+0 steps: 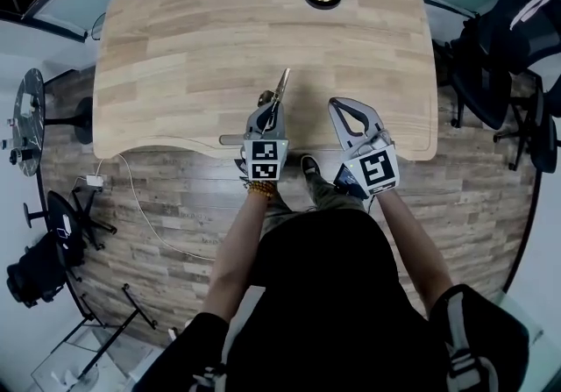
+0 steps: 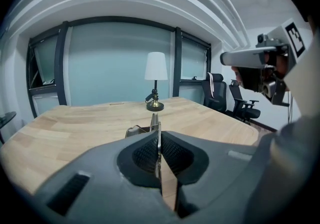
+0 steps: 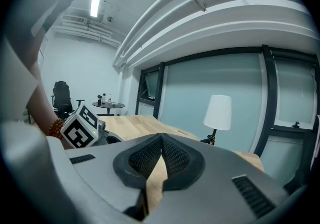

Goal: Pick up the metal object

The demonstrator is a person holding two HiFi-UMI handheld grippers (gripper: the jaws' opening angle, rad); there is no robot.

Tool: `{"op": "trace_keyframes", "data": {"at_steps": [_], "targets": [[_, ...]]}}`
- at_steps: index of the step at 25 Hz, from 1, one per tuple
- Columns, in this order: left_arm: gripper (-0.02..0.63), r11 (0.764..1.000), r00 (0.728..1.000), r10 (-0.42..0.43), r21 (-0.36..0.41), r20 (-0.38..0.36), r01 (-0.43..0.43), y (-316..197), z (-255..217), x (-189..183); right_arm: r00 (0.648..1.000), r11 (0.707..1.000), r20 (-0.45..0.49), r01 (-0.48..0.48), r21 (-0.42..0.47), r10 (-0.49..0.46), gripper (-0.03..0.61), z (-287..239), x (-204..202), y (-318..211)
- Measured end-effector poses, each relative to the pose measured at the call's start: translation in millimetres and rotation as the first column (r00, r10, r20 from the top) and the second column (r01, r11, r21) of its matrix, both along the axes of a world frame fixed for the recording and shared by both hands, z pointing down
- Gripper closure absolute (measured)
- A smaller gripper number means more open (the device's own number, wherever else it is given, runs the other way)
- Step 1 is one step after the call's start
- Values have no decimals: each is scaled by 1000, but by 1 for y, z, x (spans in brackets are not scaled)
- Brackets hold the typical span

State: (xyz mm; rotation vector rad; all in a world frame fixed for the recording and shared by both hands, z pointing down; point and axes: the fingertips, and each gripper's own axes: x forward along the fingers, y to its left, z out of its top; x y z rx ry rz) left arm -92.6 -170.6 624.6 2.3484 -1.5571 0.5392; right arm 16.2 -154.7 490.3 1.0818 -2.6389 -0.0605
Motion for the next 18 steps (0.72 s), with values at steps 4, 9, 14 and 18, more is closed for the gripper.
{"op": "trace_keyframes", "data": {"at_steps": [4,9,14,18], "targets": [[595,999,998,-31,-42,-49,29,-8,15,3,1000,1000,-23,16,-13,-16,575,3,0,2],[595,996,996,-37,-79,-77,31,-15,31,14,999,999,-34,36,-25,-37,575,4,-5,8],[595,994,994,-34,-111,-103,23,-23,44,25,999,999,-27,39,-28,-40,575,-2,-9,13],[595,990,992,-40,-142,-118,24,-24,57,31,998,998,-27,53,-41,-55,575,0,-11,14]]}}
